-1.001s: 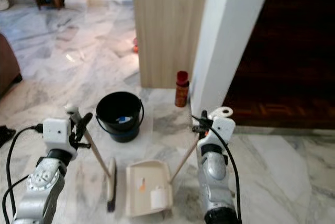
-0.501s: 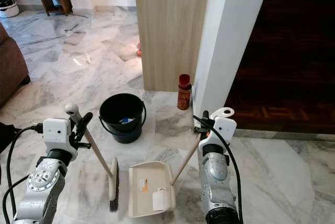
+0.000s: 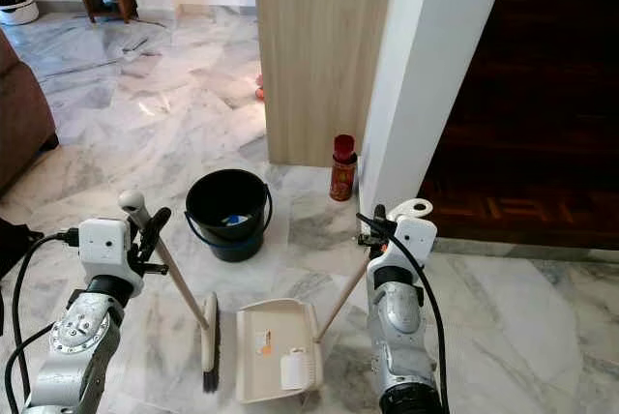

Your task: Sweep floor

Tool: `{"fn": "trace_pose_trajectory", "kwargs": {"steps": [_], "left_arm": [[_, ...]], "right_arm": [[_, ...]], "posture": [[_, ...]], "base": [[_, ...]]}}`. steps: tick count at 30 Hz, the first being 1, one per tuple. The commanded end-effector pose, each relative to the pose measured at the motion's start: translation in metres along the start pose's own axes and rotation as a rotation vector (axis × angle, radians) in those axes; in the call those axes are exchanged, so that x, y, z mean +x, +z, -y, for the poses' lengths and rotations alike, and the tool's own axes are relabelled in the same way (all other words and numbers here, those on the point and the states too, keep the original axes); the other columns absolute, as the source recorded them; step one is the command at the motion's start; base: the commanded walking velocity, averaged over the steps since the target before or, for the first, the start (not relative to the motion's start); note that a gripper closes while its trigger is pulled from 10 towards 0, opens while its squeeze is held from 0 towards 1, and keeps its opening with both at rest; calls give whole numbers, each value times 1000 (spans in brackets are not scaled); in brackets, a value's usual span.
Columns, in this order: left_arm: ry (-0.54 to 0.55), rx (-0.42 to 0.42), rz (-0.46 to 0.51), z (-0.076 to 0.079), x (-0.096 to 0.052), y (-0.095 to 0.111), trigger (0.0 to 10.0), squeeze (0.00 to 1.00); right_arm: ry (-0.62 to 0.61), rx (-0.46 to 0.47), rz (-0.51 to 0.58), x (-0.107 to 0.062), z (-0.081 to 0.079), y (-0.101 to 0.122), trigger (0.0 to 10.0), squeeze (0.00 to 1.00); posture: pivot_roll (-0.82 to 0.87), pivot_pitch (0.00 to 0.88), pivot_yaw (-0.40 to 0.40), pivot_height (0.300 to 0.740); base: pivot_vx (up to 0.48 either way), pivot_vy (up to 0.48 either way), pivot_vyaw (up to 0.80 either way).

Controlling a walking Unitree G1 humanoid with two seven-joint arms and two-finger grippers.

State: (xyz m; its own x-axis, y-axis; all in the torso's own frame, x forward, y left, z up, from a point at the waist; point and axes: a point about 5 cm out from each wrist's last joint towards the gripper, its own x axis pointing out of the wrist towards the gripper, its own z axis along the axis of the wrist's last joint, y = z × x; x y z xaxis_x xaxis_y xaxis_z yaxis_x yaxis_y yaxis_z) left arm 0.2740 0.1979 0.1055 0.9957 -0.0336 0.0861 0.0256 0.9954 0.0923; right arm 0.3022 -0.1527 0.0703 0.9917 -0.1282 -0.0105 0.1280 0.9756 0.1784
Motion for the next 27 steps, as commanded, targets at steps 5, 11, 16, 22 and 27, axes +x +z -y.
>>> {"fn": "trace_pose_trajectory", "kwargs": {"steps": [5,11,16,22,27], "left_arm": [[7,-3,41,-1,1,9,10000,0],[5,-3,37,0,1,8,10000,0],[6,2,31,-1,1,7,10000,0],[4,2,29,0,1,7,10000,0],[4,3,29,0,2,7,10000,0]], "right_arm": [[1,16,49,3,-3,10,10000,0],[-8,18,48,2,-1,10,10000,0],[-8,30,39,3,-1,9,10000,0],[-4,30,46,3,-2,10,10000,0],[-7,26,44,3,-2,10,10000,0]], "posture": [[159,25,-4,740],[159,28,-3,740],[160,29,-3,740],[158,28,-3,740],[158,28,-3,740]], "base": [[0,51,0],[0,303,0],[0,329,0],[0,331,-395],[0,332,0]]}}
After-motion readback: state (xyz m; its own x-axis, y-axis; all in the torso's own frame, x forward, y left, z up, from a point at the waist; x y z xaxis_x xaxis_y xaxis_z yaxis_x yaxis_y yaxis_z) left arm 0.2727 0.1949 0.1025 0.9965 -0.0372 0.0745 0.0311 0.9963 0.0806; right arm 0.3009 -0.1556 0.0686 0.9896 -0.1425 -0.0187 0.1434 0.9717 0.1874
